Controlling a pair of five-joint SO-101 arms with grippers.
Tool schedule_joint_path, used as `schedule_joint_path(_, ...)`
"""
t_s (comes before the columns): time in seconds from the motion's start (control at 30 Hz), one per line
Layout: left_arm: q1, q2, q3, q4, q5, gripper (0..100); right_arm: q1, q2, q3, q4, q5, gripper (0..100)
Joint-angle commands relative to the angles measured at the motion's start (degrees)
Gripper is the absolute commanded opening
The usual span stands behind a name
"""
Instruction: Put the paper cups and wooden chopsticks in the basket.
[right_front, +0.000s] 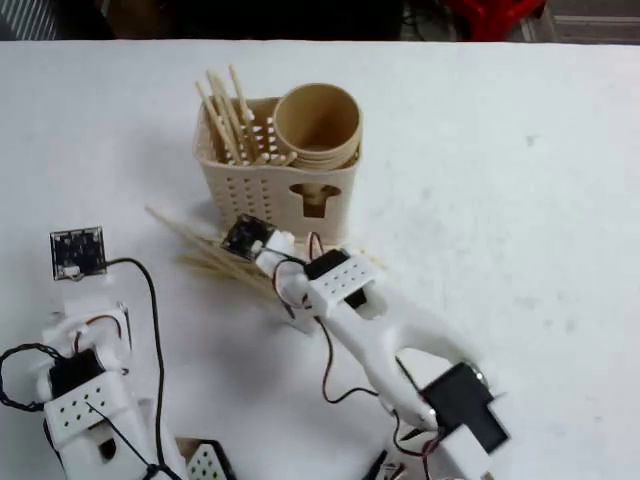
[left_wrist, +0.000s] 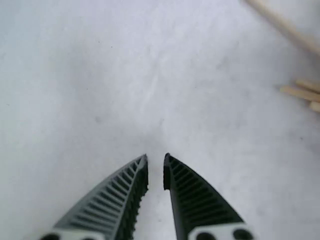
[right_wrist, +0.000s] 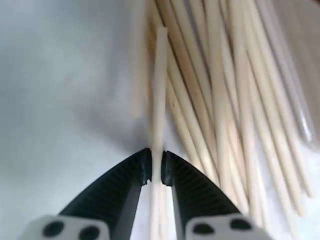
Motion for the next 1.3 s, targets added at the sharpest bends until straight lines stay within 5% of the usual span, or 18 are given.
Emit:
schedule_joint_path(0.0, 0.75, -0.84, -0.35, -1.58, -0.44, 8, 1.45, -9.36, -1.14, 3.56, -2.37, 1.6)
schedule_joint_path(0.27, 0.75, -0.84, -0.35, -1.58, -0.44, 8, 0.4, -31.6, -1.14, 12.26, -3.78, 1.6)
schedule_joint_path(0.5, 0.75, -0.84, -0.26, -1.58, -0.44, 8, 0.13, -41.71, -13.54, 8.31, -9.05, 1.6)
schedule_joint_path(0.9, 0.75, -0.84, 0.0, -2.73, -0.44, 8, -0.75, -22.55, -38.42, -28.88, -15.03, 1.7)
schedule_joint_path(1.27, 0.75, -0.66, 0.0, -2.9, -0.44, 8, -1.8, -7.69, -46.59, -31.16, -15.47, 1.8)
